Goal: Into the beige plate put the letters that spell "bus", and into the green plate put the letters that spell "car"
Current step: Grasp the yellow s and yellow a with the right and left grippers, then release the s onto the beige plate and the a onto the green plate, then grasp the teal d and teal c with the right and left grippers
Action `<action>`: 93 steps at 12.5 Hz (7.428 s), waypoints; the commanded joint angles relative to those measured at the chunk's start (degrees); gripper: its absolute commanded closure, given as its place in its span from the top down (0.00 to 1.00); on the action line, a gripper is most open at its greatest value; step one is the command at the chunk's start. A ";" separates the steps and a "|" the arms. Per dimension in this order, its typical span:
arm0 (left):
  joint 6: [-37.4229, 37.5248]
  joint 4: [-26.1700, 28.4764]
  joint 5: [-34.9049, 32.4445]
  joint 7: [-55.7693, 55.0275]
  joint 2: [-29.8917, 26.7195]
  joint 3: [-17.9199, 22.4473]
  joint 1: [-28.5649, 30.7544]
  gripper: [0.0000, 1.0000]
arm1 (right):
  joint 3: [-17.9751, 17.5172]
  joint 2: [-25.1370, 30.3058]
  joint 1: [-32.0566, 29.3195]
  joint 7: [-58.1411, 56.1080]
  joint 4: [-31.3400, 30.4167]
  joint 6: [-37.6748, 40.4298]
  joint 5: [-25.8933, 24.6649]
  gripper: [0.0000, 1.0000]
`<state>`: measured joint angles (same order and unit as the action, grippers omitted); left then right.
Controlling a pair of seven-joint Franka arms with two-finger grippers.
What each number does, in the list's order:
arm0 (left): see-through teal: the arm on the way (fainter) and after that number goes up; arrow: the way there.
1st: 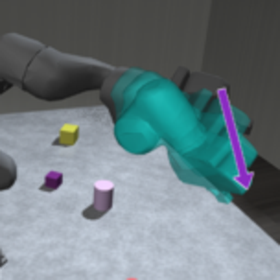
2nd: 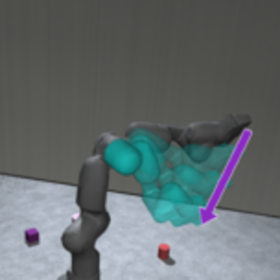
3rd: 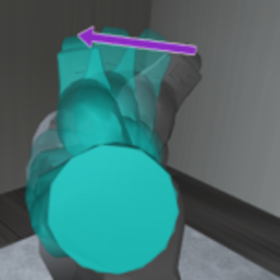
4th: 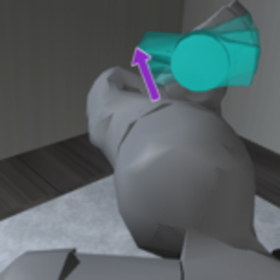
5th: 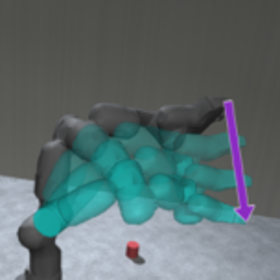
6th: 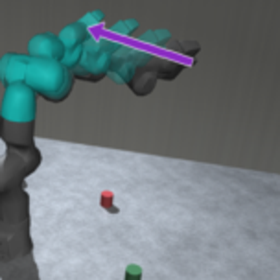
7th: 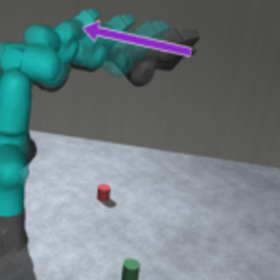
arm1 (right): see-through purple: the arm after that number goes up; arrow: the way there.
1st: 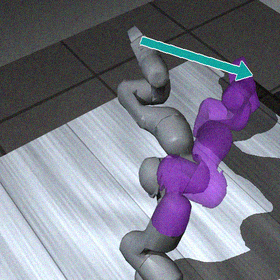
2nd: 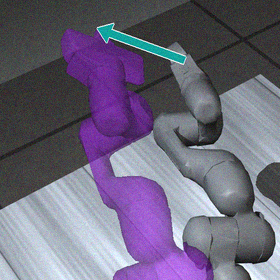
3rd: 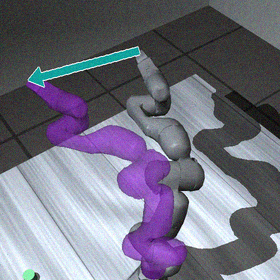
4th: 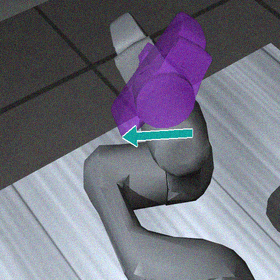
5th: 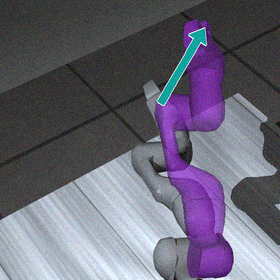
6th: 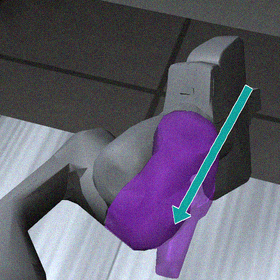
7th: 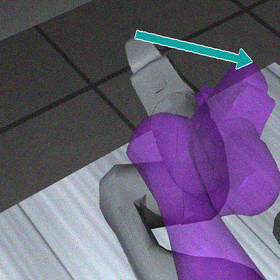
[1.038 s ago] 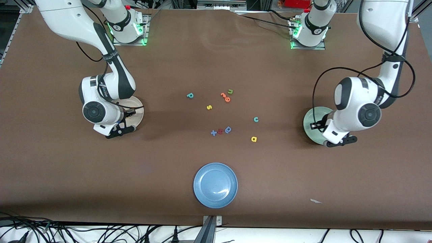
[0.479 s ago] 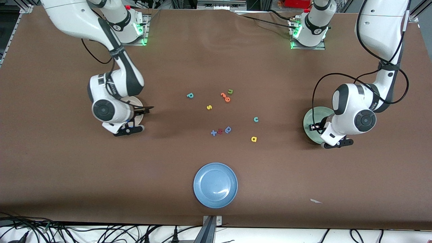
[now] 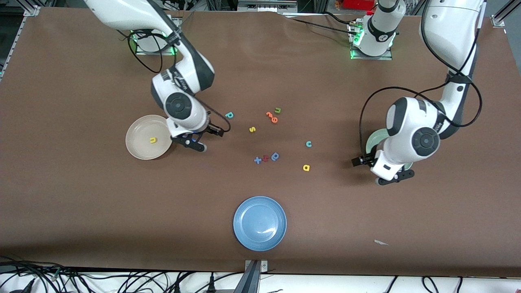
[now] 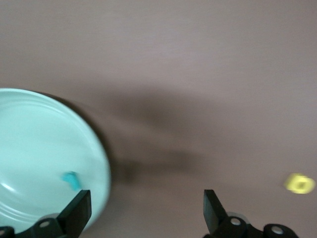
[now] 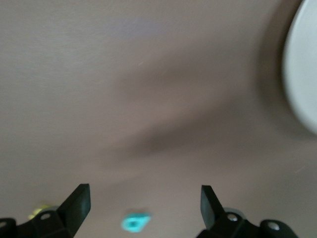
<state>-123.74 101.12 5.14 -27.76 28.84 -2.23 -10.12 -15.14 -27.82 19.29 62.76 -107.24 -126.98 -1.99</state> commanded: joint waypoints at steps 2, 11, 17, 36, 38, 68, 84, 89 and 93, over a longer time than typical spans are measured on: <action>0.60 -9.87 -0.66 -12.54 6.20 -2.60 -2.70 0.99 | 0.20 -3.81 5.66 25.95 0.45 -9.41 -0.47 0.92; -3.96 -15.51 -0.75 -24.53 16.49 -2.52 -11.77 0.91 | 0.20 -9.70 11.99 45.08 2.81 -16.64 0.06 0.65; -4.41 -19.38 -0.83 -25.41 20.20 -2.52 -12.47 0.85 | 0.82 -12.08 12.96 46.67 5.11 -16.64 -2.66 0.61; -3.53 -17.45 -1.36 -25.41 20.37 -2.52 -13.17 0.26 | 4.15 -0.67 9.55 17.89 4.94 7.41 -4.52 0.16; -3.53 -17.45 -1.36 -25.41 20.29 -2.43 -13.00 0.22 | 4.42 3.72 5.16 4.20 1.52 11.82 -3.11 0.15; 26.88 -13.76 -6.30 11.02 7.72 -7.24 14.78 0.99 | 11.19 6.82 9.68 -5.17 -12.39 -2.64 8.32 0.76; -5.98 2.67 -10.85 -31.81 8.33 -18.42 1.33 0.89 | 10.84 0.22 19.38 21.44 -14.93 -19.80 8.23 0.55; -7.39 3.38 -10.85 -33.93 8.86 -18.34 0.54 0.74 | 10.84 0.49 19.55 21.88 -16.16 -19.80 8.23 0.42; -11.44 5.66 -10.94 -35.43 8.86 -18.34 0.10 0.68 | 10.84 0.49 19.55 21.79 -16.16 -19.54 8.23 0.16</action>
<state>-133.57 105.47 -4.06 -61.28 38.30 -20.93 -9.18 -4.44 -27.71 38.21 83.70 -121.56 -145.92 5.71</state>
